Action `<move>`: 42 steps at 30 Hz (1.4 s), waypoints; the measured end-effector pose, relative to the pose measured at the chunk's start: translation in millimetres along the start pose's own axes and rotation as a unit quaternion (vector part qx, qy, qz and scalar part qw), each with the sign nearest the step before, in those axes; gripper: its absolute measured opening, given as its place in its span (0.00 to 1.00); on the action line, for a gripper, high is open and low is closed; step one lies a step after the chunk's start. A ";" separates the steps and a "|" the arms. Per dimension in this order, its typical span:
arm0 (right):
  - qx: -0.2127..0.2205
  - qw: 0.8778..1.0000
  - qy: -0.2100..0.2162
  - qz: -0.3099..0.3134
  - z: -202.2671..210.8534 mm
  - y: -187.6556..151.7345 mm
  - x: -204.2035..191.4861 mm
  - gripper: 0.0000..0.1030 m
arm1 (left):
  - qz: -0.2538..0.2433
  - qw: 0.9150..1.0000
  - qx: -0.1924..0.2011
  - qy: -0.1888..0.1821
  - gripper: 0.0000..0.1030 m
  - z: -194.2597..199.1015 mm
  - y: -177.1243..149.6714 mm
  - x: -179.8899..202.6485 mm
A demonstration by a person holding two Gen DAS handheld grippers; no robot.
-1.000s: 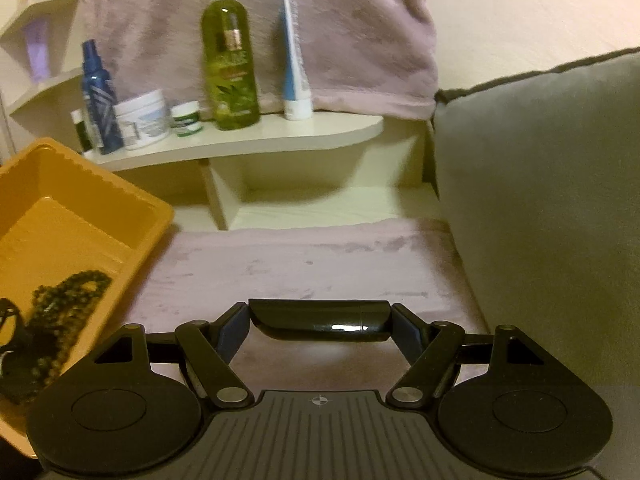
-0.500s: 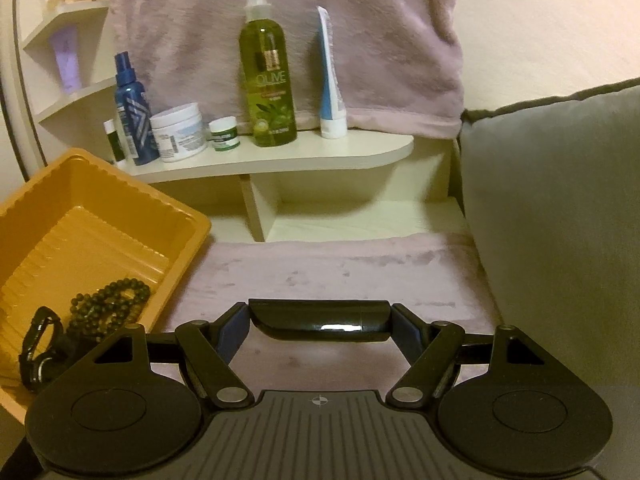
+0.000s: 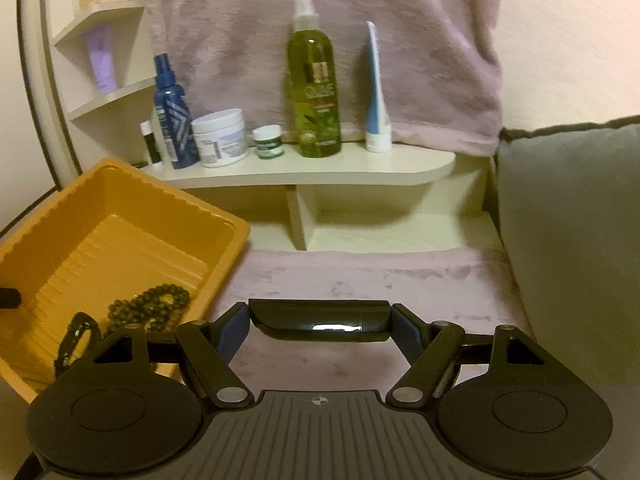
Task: Organize jewelry
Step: 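Carry the black case toward the tray with the right gripper, then lower the black case into the tray and open the right gripper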
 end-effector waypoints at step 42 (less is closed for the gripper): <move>-0.002 0.994 0.072 0.078 -11.6 14.0 -88.3 0.73 | 0.099 0.994 -0.020 -0.030 0.38 -22.1 -26.4 -80.0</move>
Point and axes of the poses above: each gripper's, at about its wrist camera, not at the fingertips, and z roughly against the way its jaws point, x to its right, y to its top, the point moved 5 cm from there along -z, roughly the way its jaws point, and after that the axes turned 1 degree about -y, right-handed, at the moved point
